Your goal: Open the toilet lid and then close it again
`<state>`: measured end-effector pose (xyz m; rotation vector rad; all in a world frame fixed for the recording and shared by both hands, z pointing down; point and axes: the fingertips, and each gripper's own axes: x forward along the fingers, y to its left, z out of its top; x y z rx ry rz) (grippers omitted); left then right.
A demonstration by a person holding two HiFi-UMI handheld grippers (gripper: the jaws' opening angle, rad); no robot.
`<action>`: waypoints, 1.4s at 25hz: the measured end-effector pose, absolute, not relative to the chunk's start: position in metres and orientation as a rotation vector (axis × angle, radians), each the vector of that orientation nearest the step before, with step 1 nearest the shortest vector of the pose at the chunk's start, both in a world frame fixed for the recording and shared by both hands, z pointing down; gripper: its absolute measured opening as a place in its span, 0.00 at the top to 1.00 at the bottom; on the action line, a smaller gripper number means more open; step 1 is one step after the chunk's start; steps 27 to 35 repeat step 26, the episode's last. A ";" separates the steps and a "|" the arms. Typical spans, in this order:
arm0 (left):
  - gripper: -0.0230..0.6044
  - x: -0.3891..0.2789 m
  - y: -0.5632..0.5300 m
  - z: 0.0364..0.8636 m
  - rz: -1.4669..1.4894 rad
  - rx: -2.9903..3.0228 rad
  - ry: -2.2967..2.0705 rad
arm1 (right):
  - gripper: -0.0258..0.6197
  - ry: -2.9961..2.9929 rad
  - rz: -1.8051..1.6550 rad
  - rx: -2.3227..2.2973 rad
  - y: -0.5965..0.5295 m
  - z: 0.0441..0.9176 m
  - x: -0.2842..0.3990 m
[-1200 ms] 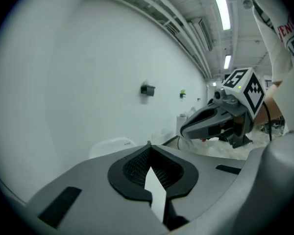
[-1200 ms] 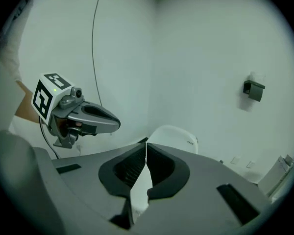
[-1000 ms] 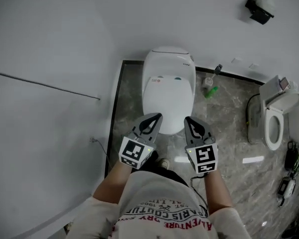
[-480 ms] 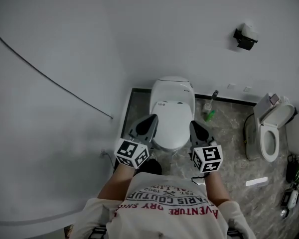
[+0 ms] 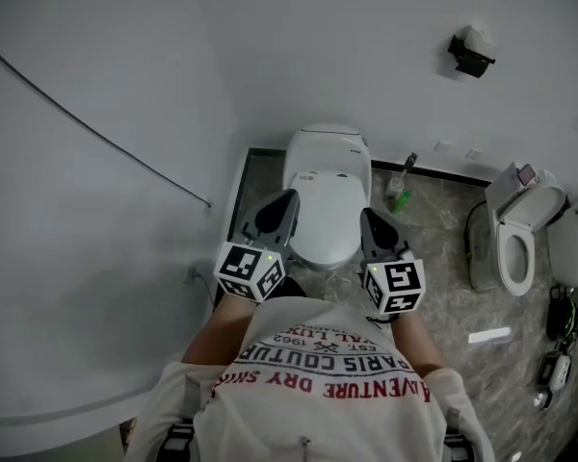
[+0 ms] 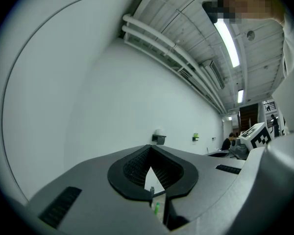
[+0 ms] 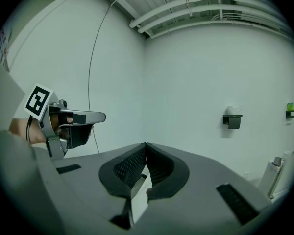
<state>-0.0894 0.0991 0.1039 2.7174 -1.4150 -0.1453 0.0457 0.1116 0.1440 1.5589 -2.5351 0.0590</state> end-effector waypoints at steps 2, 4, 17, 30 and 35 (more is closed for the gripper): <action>0.95 -0.088 0.101 0.109 -0.134 2.711 -1.410 | 0.94 -2.533 0.064 1.557 0.113 0.147 0.046; 0.95 -0.085 0.102 0.110 -0.125 2.710 -1.409 | 0.94 -2.536 0.076 1.556 0.115 0.147 0.048; 0.95 -0.076 0.095 0.123 -0.075 2.693 -1.437 | 0.94 -2.532 0.185 1.598 0.107 0.156 0.067; 0.95 -0.080 0.085 0.125 -0.072 2.673 -1.488 | 0.94 -2.536 0.152 1.615 0.096 0.151 0.072; 0.95 -0.080 0.085 0.125 -0.072 2.673 -1.488 | 0.94 -2.536 0.152 1.615 0.096 0.151 0.072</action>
